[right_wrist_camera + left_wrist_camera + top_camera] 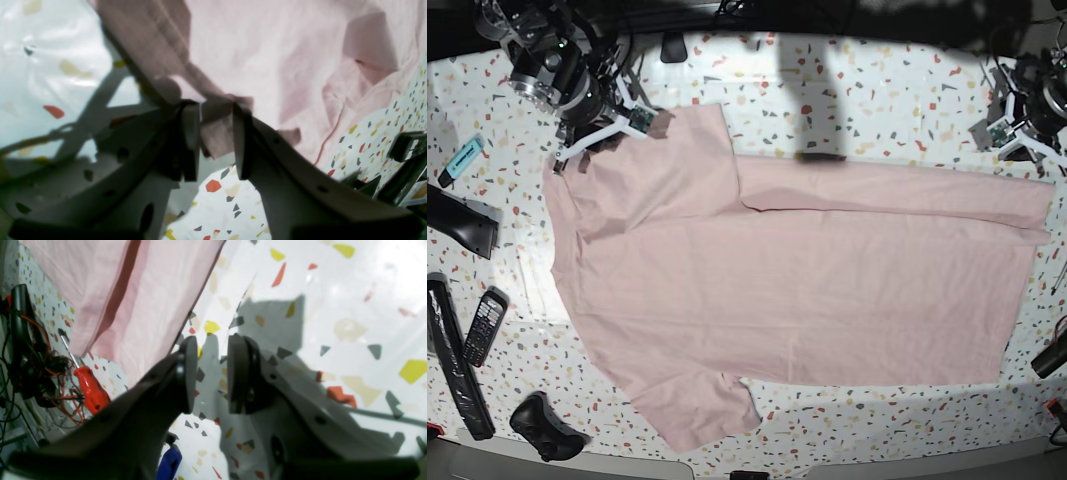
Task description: Fold the T-shirt properly
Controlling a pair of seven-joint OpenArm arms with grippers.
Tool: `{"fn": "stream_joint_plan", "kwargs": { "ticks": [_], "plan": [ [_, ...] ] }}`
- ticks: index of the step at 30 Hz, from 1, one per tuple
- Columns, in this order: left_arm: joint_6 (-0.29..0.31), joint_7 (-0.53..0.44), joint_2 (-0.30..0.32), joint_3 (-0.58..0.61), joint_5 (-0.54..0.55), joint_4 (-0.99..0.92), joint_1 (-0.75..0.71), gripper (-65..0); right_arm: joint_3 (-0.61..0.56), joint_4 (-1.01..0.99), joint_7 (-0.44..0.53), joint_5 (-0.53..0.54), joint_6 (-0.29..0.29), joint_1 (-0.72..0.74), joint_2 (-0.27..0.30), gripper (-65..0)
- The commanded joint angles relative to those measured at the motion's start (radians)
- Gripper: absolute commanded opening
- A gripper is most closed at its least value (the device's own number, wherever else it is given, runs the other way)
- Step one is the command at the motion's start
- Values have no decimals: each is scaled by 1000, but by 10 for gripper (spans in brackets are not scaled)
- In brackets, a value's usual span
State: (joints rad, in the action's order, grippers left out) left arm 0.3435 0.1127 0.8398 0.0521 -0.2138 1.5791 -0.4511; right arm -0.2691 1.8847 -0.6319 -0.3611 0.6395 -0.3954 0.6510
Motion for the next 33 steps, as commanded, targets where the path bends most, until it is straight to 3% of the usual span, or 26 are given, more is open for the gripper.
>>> {"fn": "stream_joint_plan", "kwargs": {
  "ticks": [1, 10, 15, 22, 26, 30, 33],
  "plan": [
    [-14, -8, 19, -12, 2, 13, 5, -504, 6, 3, -10, -2, -4, 8, 13, -483],
    [-14, -8, 19, -12, 2, 13, 5, -504, 6, 2, 0, 2, -4, 16, 11, -498],
    [-14, -8, 19, -12, 3, 13, 5, -504, 6, 2, 4, 2, -4, 16, 11, -650],
    [-14, 1, 19, -12, 5, 13, 2, -504, 6, 15, -4, -6, -45, 15, 11, -650],
    [-14, 3, 19, -12, 5, 13, 2, -504, 7, 71, -79, 6, -56, 15, 15, -650],
    [-14, 3, 19, -12, 5, 13, 2, -504, 7, 135, -184, 90, -56, 14, 37, -650],
    [-14, 3, 19, -12, 5, 13, 2, -504, 7, 156, -255, 161, -55, 9, 42, -505]
  ]
}}
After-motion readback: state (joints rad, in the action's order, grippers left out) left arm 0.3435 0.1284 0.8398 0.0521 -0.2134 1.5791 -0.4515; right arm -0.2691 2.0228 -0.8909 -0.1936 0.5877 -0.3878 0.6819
